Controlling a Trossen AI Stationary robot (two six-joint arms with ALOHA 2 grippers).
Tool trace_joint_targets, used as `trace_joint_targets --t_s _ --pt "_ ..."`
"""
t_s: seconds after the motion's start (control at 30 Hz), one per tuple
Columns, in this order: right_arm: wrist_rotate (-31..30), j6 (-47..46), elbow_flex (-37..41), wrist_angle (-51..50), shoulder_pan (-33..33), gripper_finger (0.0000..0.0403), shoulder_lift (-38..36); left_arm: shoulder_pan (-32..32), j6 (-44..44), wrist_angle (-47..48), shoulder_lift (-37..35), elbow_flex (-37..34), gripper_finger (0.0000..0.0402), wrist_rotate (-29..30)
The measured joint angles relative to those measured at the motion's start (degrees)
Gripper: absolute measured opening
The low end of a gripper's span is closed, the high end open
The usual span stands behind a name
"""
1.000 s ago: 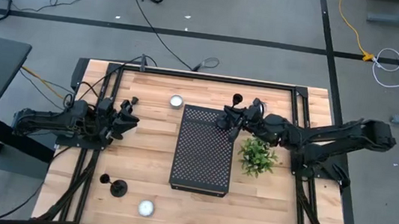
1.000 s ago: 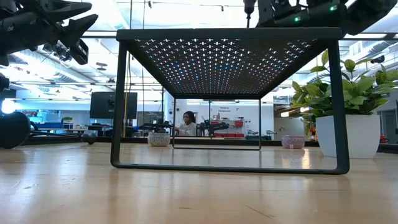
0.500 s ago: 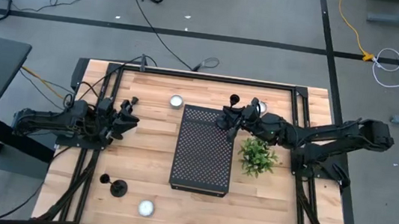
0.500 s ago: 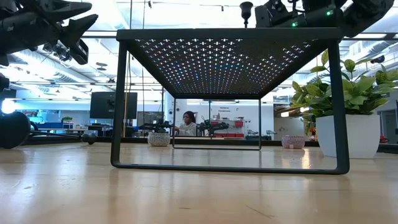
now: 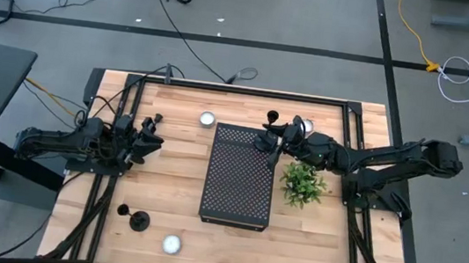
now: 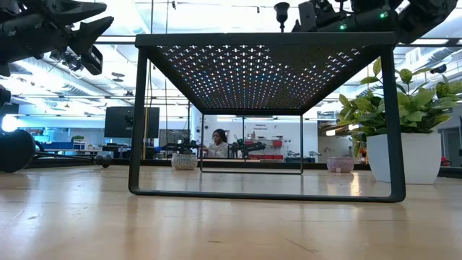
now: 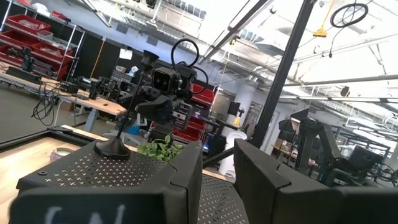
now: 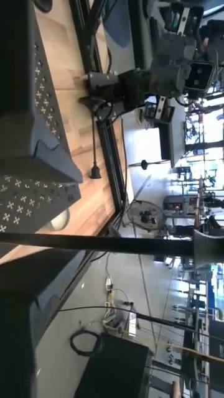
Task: Pick & Place candle stick holders
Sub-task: Put the right black candle holder on the shelf, then put the right white candle on the shelf
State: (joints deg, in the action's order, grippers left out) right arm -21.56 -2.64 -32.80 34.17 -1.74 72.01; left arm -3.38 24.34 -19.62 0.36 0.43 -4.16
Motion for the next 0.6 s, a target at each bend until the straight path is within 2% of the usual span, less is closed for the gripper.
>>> trace_joint_targets --t_s 0.27,0.6 --pt "-2.56 0.35 0.0 0.02 0.0 0.0243 0.0 0.0 0.09 0.01 0.0 -0.01 0.0094 -0.24" --pt "-4.23 1.14 0.02 -1.98 0.03 0.0256 -1.02 0.0 0.53 0.04 0.0 -0.02 0.0094 -1.27"
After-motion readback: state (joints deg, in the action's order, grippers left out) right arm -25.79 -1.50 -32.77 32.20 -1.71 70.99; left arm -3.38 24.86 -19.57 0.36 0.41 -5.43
